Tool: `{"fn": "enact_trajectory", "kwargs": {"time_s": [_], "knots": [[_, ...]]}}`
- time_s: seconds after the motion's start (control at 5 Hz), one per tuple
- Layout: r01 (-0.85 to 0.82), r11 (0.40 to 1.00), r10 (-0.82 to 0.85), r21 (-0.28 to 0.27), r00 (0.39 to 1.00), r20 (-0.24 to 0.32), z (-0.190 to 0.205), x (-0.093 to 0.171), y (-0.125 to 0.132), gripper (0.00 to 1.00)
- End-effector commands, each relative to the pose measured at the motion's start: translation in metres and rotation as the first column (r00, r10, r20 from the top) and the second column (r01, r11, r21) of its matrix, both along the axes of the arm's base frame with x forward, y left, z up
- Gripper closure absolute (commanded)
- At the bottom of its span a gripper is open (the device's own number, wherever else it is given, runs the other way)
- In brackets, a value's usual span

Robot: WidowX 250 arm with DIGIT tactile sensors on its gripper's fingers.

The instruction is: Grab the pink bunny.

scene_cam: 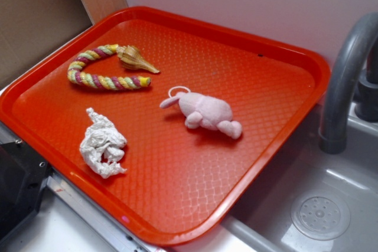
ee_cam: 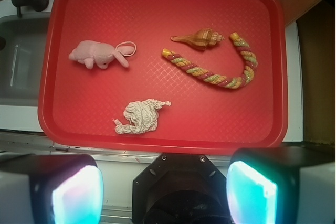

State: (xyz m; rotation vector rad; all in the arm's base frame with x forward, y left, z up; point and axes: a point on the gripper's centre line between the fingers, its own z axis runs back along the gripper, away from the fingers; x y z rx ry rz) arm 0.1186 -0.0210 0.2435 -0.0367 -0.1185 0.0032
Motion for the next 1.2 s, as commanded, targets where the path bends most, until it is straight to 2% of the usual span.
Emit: {"fn": "enact_trajectory", "kwargs": {"time_s": [0.0, 0.2, 0.4, 0.6, 0.8, 1.0], "knots": [[0.0, 1.0, 0.0, 0.0, 1.0, 0.0, 0.0, 0.0, 0.0, 0.0], [0.135, 0.991, -0.136, 0.027, 0.99, 0.037, -0.015, 0.019, 0.002, 0.0], [0.293, 0.953, -0.3, 0.078, 0.948, 0.11, -0.032, 0.049, 0.002, 0.0], [0.512, 0.85, -0.526, 0.125, 0.836, 0.155, -0.05, 0.091, -0.003, 0.0], [0.706, 0.683, -0.728, 0.187, 0.679, 0.095, -0.073, 0.123, -0.025, 0.0], [0.858, 0.476, -0.877, 0.193, 0.478, 0.04, -0.095, 0.137, -0.057, 0.0]]}}
